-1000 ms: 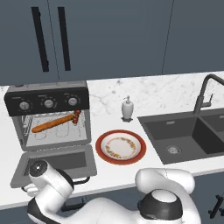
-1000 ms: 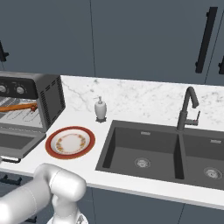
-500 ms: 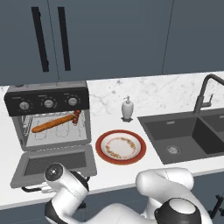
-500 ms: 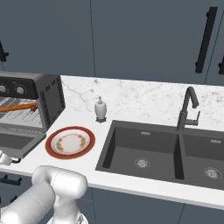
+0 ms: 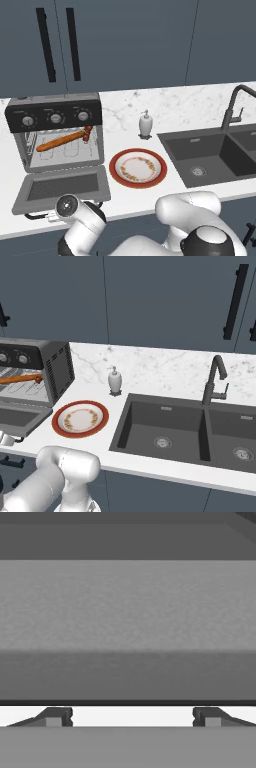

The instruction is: Pick up the kebab skewer and baguette bread, and place them inside the toaster oven. Close the toaster oven door and start by setting the timer.

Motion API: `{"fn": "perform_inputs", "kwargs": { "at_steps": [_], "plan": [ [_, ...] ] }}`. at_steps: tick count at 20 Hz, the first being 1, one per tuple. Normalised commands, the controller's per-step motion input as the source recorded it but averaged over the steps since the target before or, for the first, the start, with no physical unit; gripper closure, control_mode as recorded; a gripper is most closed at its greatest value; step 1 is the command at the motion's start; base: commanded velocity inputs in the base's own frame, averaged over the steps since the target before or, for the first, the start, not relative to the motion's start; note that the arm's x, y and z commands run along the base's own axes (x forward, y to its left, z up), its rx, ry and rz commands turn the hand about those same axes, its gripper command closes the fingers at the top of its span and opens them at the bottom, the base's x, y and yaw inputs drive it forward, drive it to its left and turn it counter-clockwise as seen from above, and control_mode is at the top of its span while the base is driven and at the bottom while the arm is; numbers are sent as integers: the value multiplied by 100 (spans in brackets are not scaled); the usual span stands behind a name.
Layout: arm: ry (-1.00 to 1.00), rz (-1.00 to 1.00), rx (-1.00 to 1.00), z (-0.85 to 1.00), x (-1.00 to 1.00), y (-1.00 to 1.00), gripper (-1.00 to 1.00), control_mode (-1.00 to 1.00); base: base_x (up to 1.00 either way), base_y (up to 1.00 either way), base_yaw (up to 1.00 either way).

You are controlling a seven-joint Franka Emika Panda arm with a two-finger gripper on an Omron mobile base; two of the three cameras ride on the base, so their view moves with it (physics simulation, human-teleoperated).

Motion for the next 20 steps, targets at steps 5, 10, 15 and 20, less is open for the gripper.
{"fn": "perform_inputs", "kwargs": {
  "at_steps": [5,10,15,20],
  "plan": [
    [-1,-1,6,0,47,-6,-100,-100,0,0,0],
    [-3,0,6,0,41,-19,-100,-100,0,0,0],
    [-9,0,5,0,36,-25,-100,-100,0,0,0],
    [-14,-1,4,9,60,-31,-100,-100,0,0,0]
  ]
}}
